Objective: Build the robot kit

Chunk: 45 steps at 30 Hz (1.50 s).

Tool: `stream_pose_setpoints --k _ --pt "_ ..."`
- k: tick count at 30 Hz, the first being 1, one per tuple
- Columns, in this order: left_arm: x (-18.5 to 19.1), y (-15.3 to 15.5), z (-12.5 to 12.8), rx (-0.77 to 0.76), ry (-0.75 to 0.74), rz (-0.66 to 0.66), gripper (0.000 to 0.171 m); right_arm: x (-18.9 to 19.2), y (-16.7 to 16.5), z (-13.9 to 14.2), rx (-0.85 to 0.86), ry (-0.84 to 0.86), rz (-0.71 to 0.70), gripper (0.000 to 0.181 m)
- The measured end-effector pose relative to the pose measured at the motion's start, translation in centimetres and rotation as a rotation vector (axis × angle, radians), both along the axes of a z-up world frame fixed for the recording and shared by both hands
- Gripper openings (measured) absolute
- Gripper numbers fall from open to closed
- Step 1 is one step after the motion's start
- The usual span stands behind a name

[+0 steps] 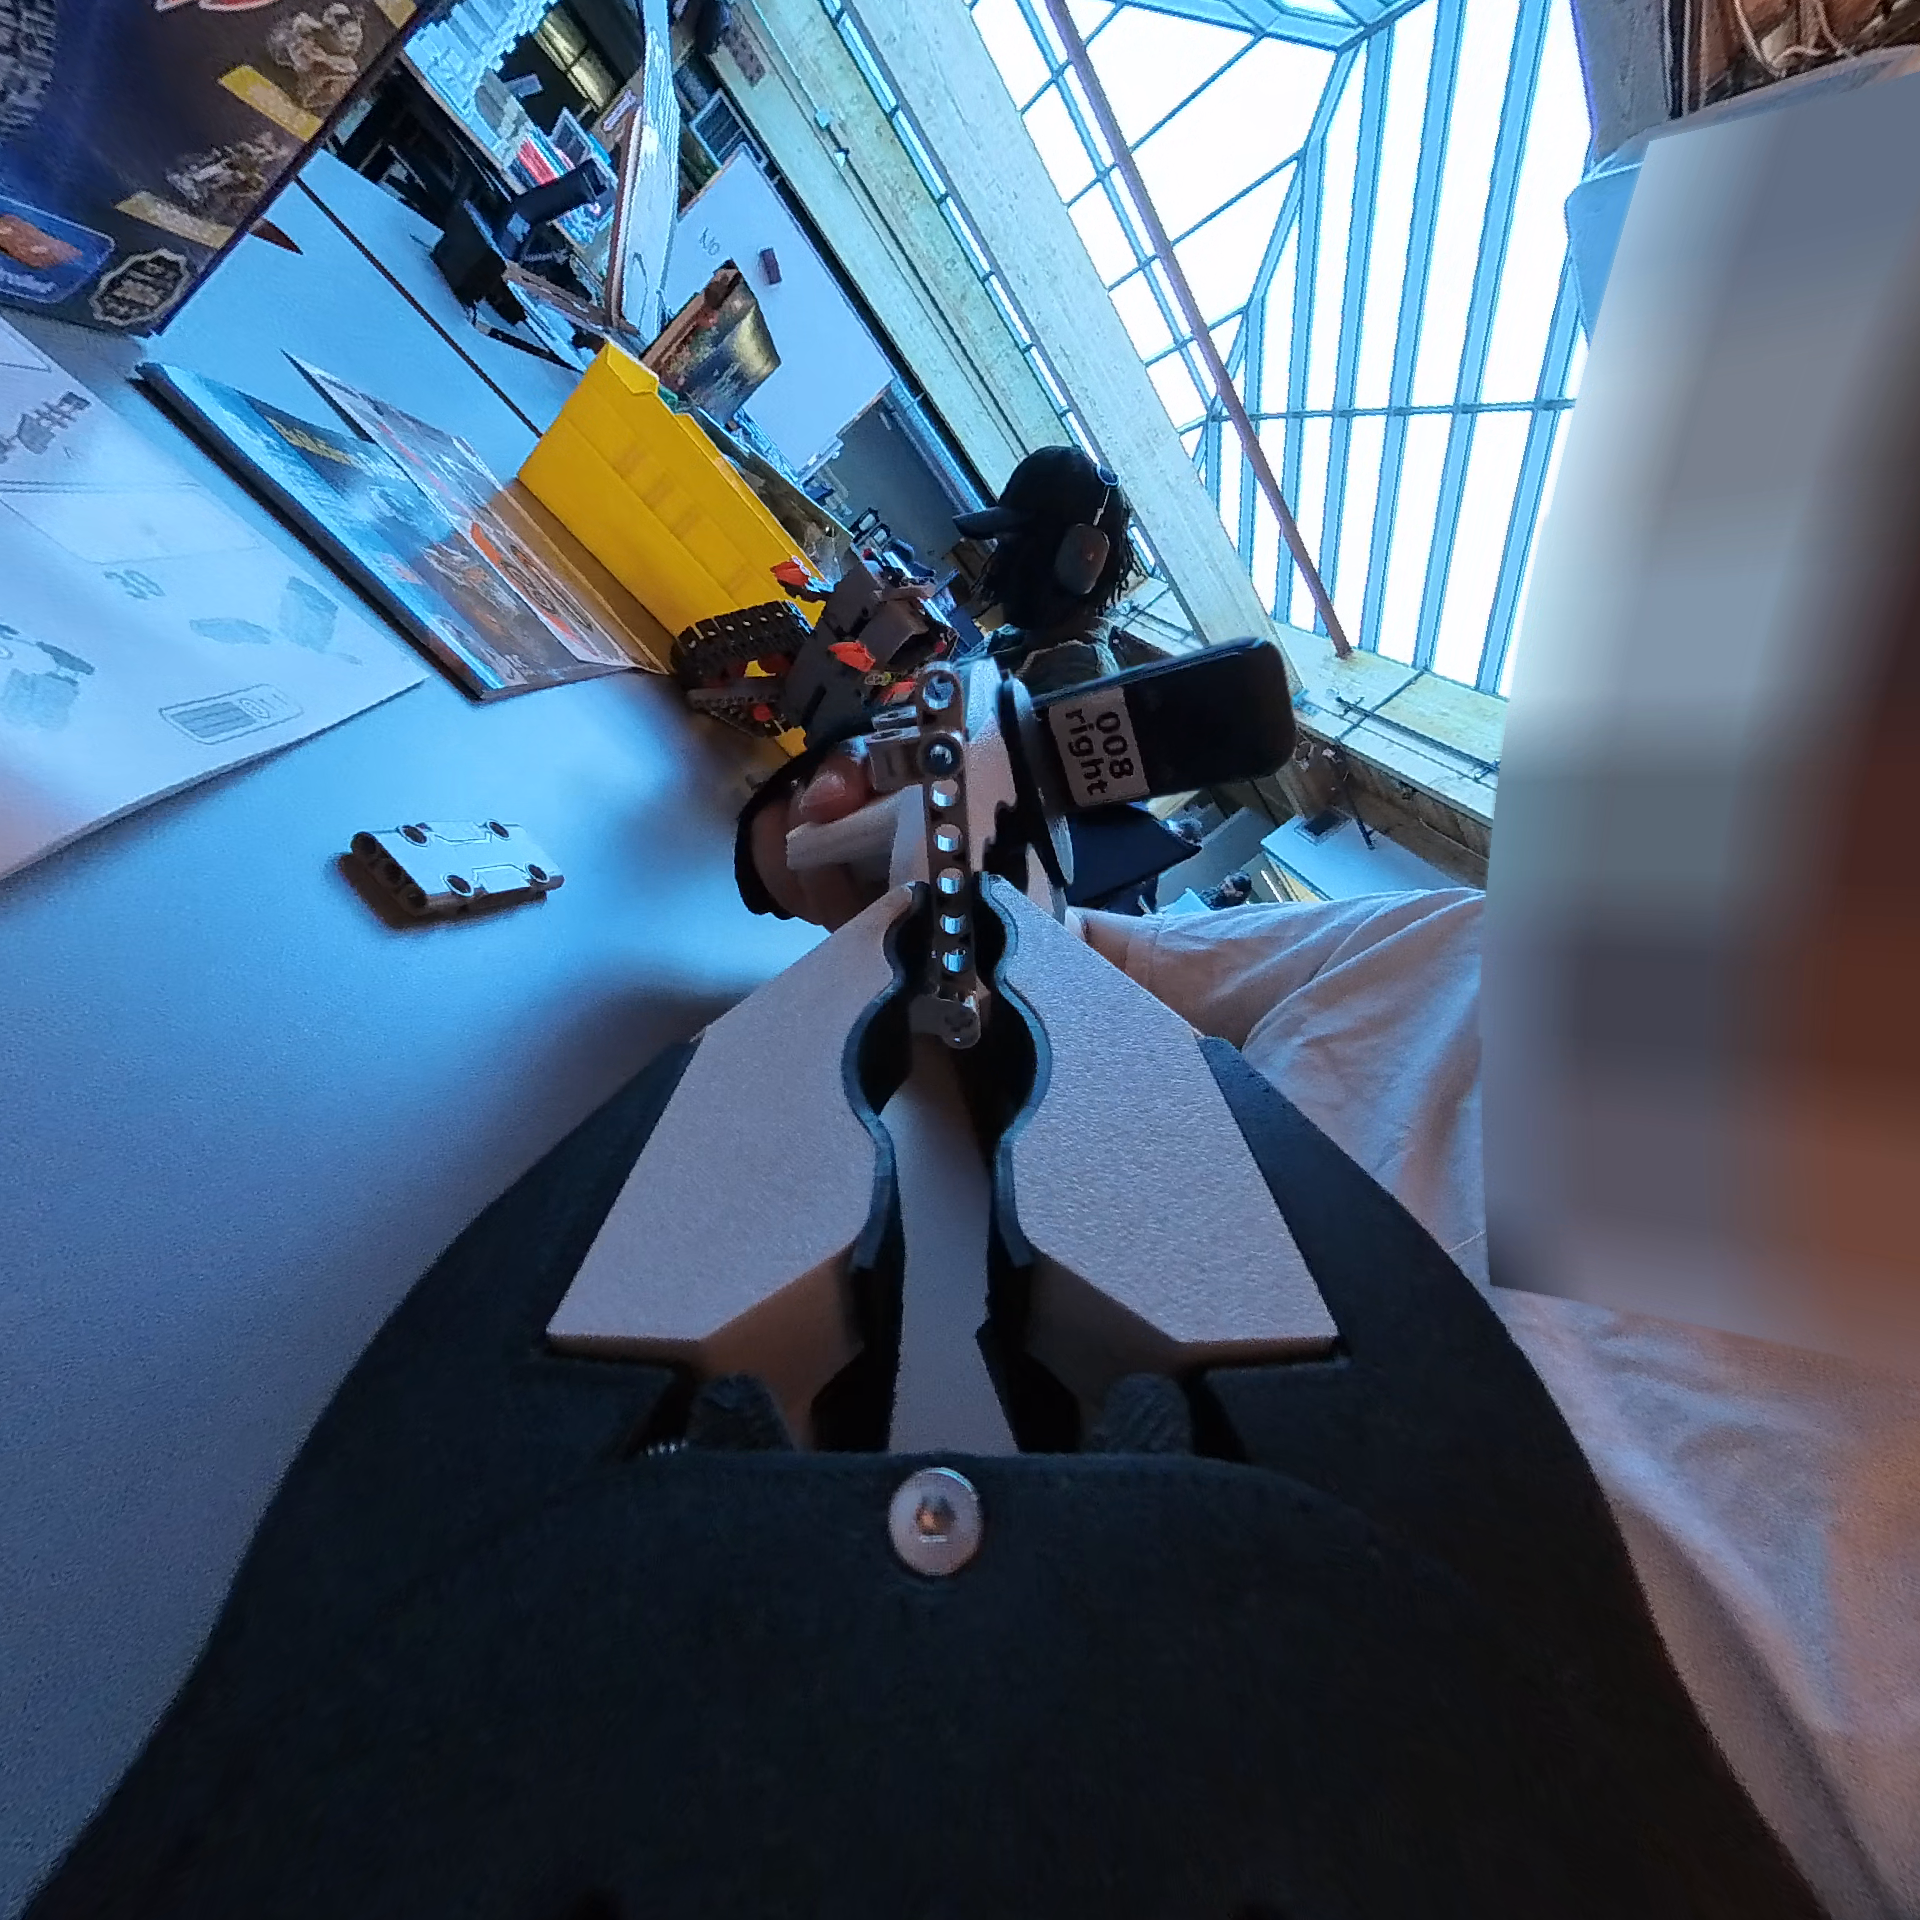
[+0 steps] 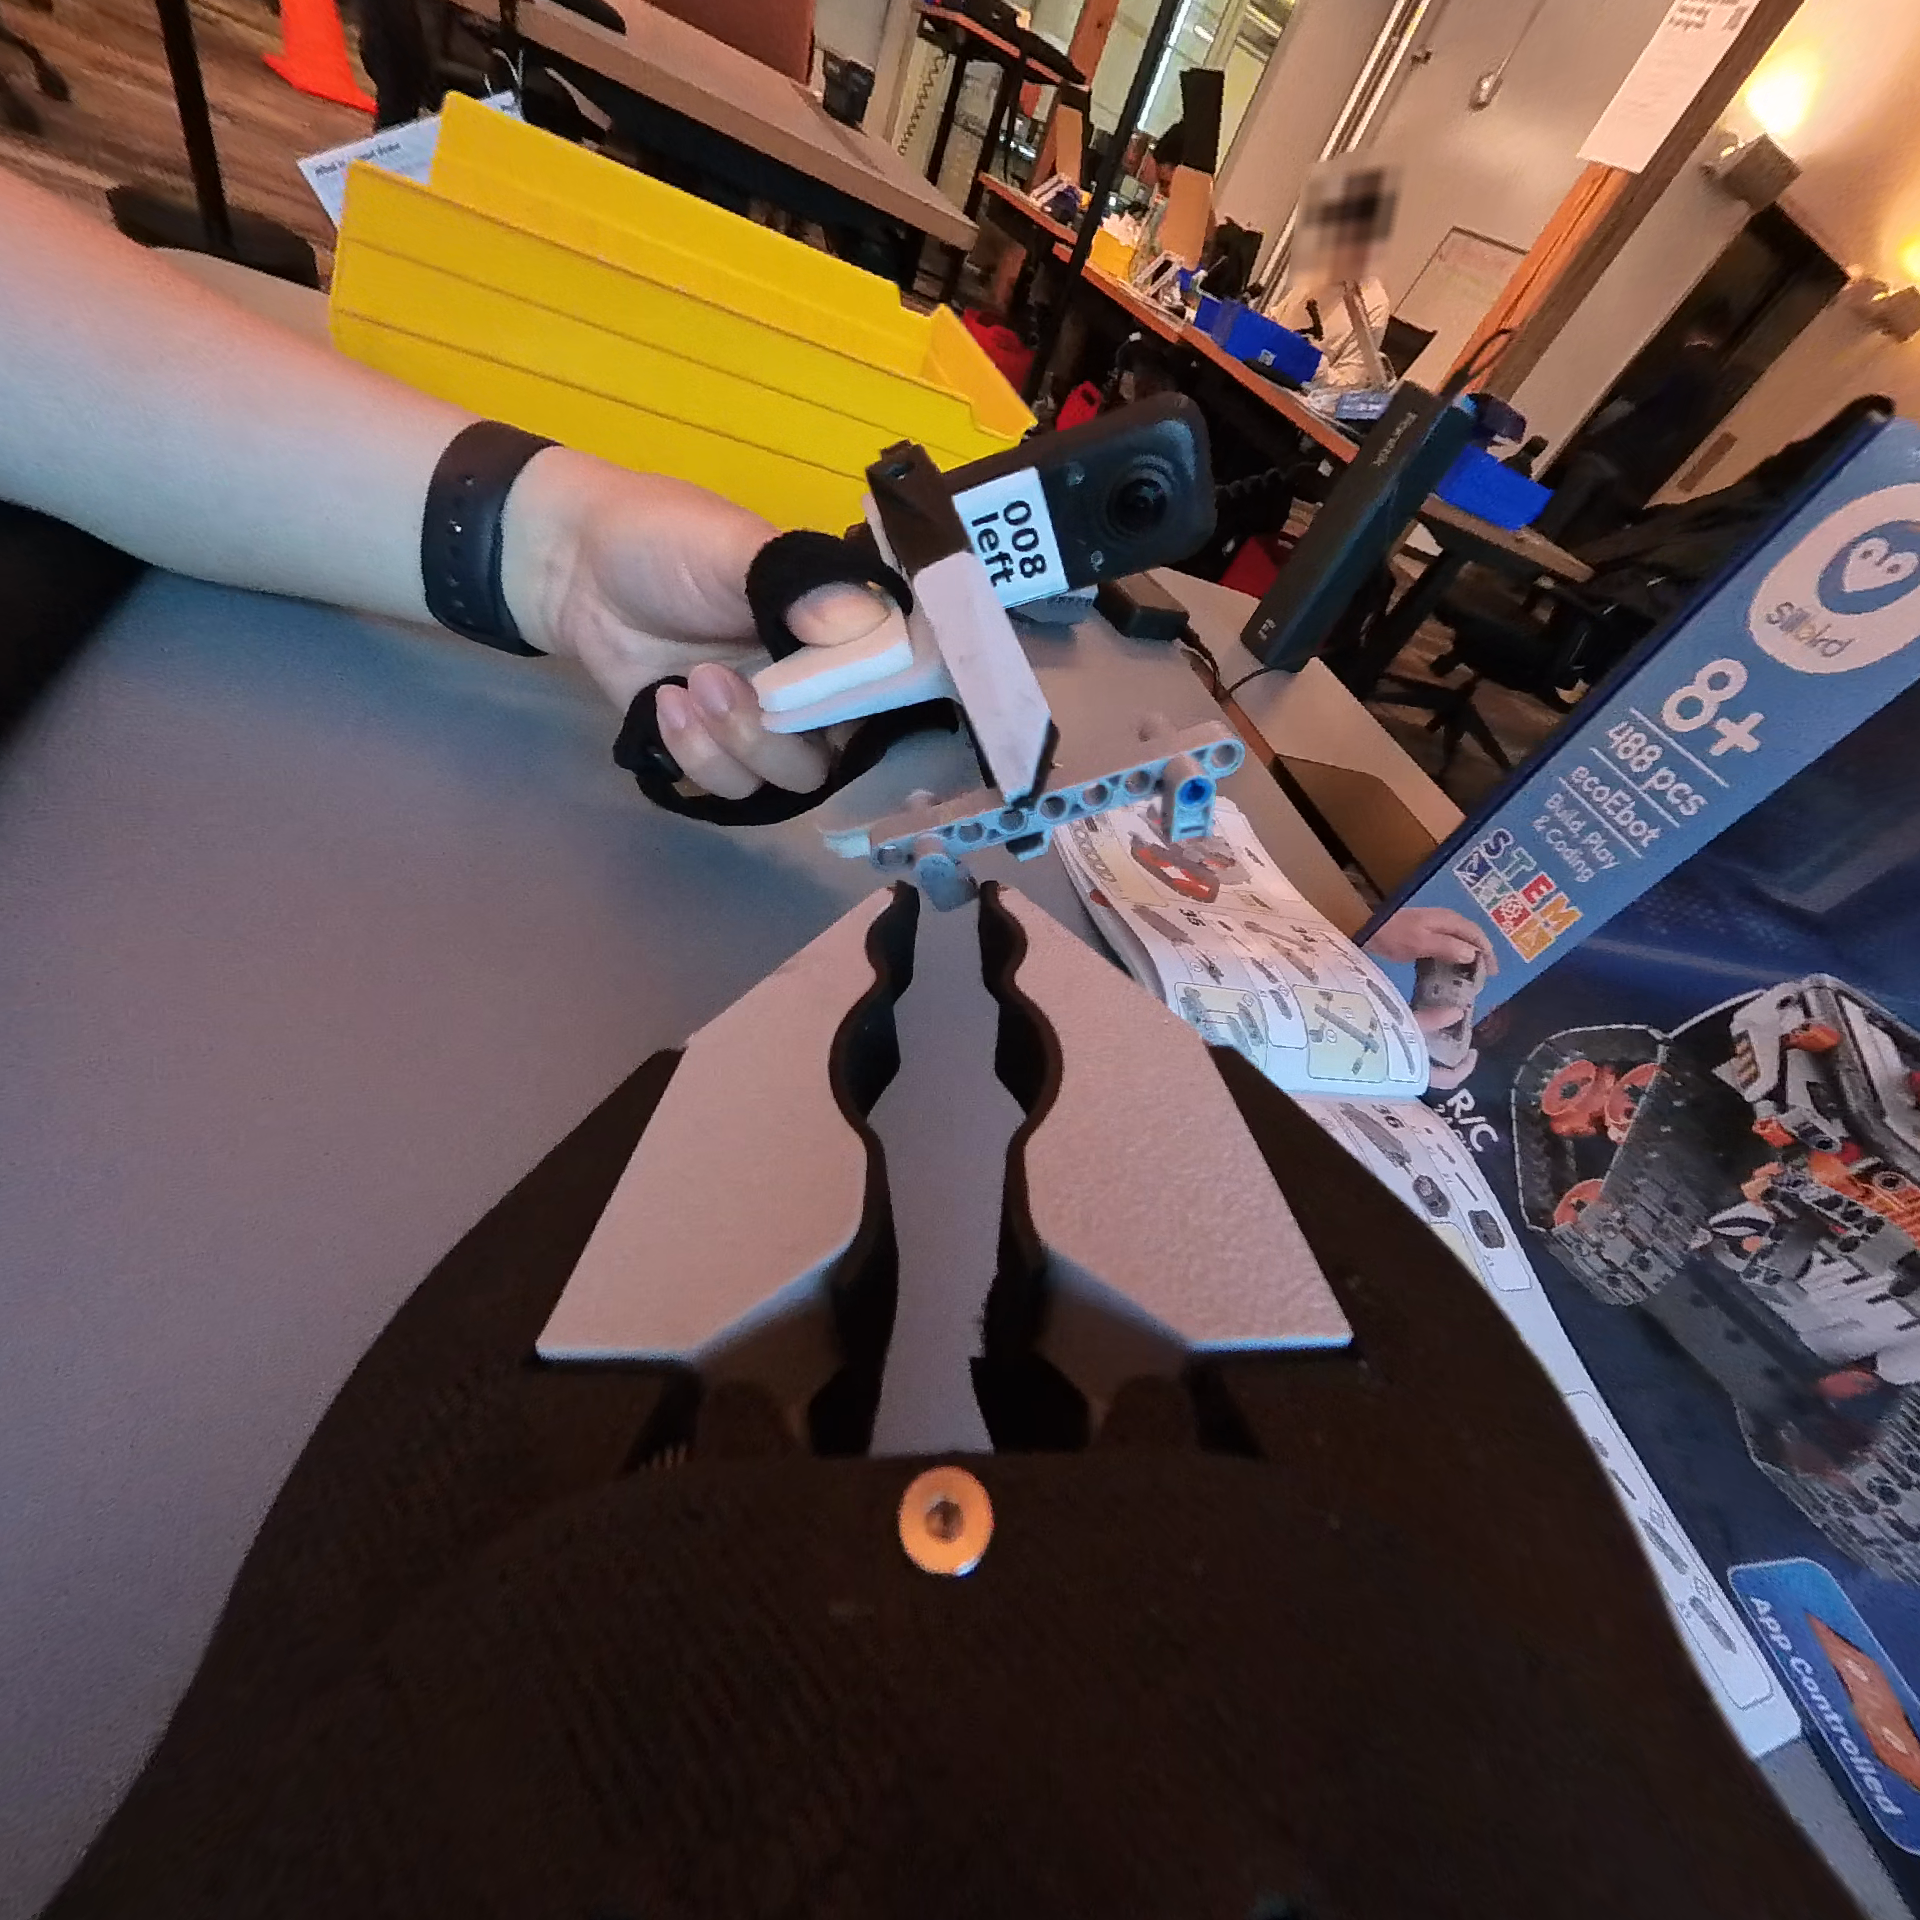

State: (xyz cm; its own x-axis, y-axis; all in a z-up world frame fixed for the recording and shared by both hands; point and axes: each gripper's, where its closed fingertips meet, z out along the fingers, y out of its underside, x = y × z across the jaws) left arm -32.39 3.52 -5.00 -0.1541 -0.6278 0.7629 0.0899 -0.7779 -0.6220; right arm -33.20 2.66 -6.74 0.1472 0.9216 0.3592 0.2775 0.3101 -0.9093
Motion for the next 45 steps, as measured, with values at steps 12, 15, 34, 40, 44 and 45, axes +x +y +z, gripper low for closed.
stream_pose_setpoints --k 12,15,34,40,44,45 --pt "0.2 0.1 -0.5 -0.063 0.003 -0.015 0.004 0.1 -0.1 0.0 0.076 -0.015 -0.016 0.014" --pt "0.3 0.0 -0.9 -0.08 0.014 -0.021 0.004 0.0 -0.5 0.1 0.112 -0.021 0.001 0.01" --pt "0.3 -0.2 -0.6 -0.145 -0.039 -0.06 0.004 0.2 -0.7 0.0 0.013 -0.008 0.04 0.007" --pt "0.4 -0.1 -0.9 -0.146 -0.017 -0.048 0.004 0.2 -0.6 -0.4 -0.003 -0.028 0.034 0.007" --pt "0.4 0.1 -1.1 -0.153 -0.011 -0.037 0.005 0.3 -0.4 -0.6 -0.01 -0.028 0.03 0.007" --pt "0.4 0.2 -1.2 -0.159 -0.004 -0.031 0.005 0.3 -0.3 -0.7 -0.021 -0.029 0.031 0.007"
